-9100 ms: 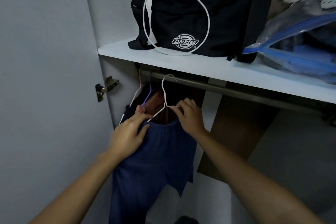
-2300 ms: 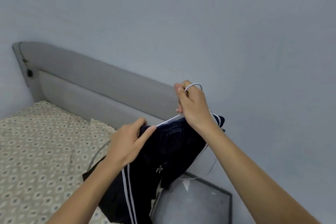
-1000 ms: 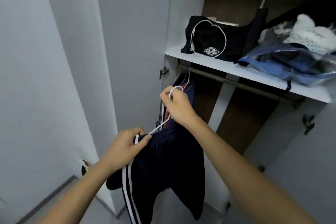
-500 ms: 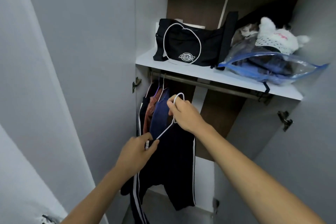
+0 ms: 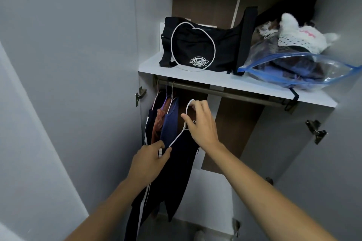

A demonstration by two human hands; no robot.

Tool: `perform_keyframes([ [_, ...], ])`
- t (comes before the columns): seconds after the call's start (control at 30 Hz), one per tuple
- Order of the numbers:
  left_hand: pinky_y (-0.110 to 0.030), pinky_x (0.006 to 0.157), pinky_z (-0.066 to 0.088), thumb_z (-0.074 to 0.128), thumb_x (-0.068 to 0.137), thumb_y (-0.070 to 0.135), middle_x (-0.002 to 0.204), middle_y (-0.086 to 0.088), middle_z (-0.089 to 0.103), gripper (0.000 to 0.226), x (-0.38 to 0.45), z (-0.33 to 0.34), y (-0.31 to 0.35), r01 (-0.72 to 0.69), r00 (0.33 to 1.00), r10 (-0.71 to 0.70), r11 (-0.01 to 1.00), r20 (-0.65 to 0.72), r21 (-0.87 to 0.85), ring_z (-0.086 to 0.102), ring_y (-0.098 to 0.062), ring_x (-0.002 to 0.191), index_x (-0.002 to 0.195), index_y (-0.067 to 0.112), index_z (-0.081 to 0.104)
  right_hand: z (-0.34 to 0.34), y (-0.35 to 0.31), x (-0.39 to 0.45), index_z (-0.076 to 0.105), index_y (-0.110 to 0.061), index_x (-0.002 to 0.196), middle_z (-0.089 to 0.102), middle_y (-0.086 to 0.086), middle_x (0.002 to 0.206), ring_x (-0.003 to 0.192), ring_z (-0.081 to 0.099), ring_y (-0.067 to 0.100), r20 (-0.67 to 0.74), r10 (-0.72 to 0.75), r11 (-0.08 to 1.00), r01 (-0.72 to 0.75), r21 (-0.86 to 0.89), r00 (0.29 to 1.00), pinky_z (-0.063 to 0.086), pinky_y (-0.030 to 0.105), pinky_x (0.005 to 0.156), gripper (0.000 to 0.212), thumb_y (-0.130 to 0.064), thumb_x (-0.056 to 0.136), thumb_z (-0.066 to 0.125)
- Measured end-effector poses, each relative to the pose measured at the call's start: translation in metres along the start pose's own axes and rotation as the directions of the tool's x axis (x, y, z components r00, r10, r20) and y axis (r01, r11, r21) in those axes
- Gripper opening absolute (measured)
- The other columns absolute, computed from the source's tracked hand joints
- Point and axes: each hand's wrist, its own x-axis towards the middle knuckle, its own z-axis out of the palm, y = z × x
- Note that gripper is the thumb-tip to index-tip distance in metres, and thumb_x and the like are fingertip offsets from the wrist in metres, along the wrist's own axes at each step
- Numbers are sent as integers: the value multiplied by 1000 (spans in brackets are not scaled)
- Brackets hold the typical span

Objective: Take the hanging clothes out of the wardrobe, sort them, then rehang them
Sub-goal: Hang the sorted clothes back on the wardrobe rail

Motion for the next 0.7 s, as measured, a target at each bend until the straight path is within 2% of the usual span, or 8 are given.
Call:
perform_keyframes([
  [0.1, -21, 48, 36, 62, 102, 40, 58, 6, 56, 32, 17, 11, -5, -9, 1000, 9, 1000, -16, 3, 56, -12, 53, 75, 23, 57, 11, 15, 12, 48, -22, 137, 40, -6, 128, 108, 57, 14, -14, 21, 999, -21, 42, 1000, 61, 42, 78, 46, -37, 98, 69],
  [0.23, -36, 49, 47, 61, 102, 39, 60, 5, 57, 33, 44, 35, -10, 0, 999, 0, 1000, -42, -6, 56, -13, 52, 76, 20, 58, 31, 46, 32, 43, -23, 148, 43, -6, 137, 119, 55, 13, 10, -33, 999, 33, 23, 999, 60, 40, 84, 55, -37, 100, 67],
  [0.33, -42, 52, 51, 61, 102, 37, 60, 4, 58, 34, 68, 55, -15, 9, 999, -9, 1000, -51, 3, 57, -12, 54, 74, 20, 56, 46, 74, 47, 43, -24, 149, 50, -6, 138, 123, 52, 15, 17, -61, 997, 62, -34, 998, 54, 41, 94, 56, -35, 99, 68],
  [0.43, -40, 55, 49, 62, 102, 37, 62, 6, 57, 35, 93, 70, -21, 32, 998, -30, 999, -60, 28, 55, -11, 56, 73, 19, 53, 58, 100, 66, 46, -25, 146, 54, -5, 137, 127, 51, 18, 24, -81, 991, 83, -109, 996, 44, 39, 104, 53, -39, 99, 67],
  [0.5, -41, 59, 52, 63, 102, 35, 76, 2, 65, 34, 113, 80, -23, 31, 997, -29, 999, -78, 30, 59, -15, 63, 75, 16, 56, 68, 120, 84, 47, -25, 146, 56, -4, 136, 128, 50, 19, 20, -112, 980, 114, -163, 993, 38, 38, 107, 52, -43, 100, 64],
  [0.6, -47, 77, 56, 63, 103, 32, 109, -16, 68, 31, 146, 95, -25, 41, 994, -33, 996, -105, 76, 66, -32, 99, 82, 9, 62, 88, 143, 112, 46, -25, 148, 59, 1, 134, 126, 52, 25, 10, -133, 964, 131, -232, 991, 39, 43, 107, 53, -48, 102, 58],
  [0.63, -46, 77, 55, 62, 103, 33, 110, -16, 68, 32, 157, 99, -27, 39, 993, -28, 995, -116, 94, 65, -32, 100, 82, 9, 62, 94, 149, 122, 45, -24, 148, 59, 3, 135, 126, 53, 28, 8, -128, 960, 126, -250, 992, 40, 45, 105, 53, -49, 102, 56],
  [0.7, -40, 76, 52, 60, 102, 37, 102, -9, 65, 31, 179, 105, -31, 35, 988, -15, 991, -151, 130, 64, -26, 89, 83, 12, 62, 104, 159, 141, 45, -24, 148, 58, 6, 137, 126, 52, 31, -15, -136, 955, 126, -270, 991, 43, 47, 103, 55, -48, 100, 59],
])
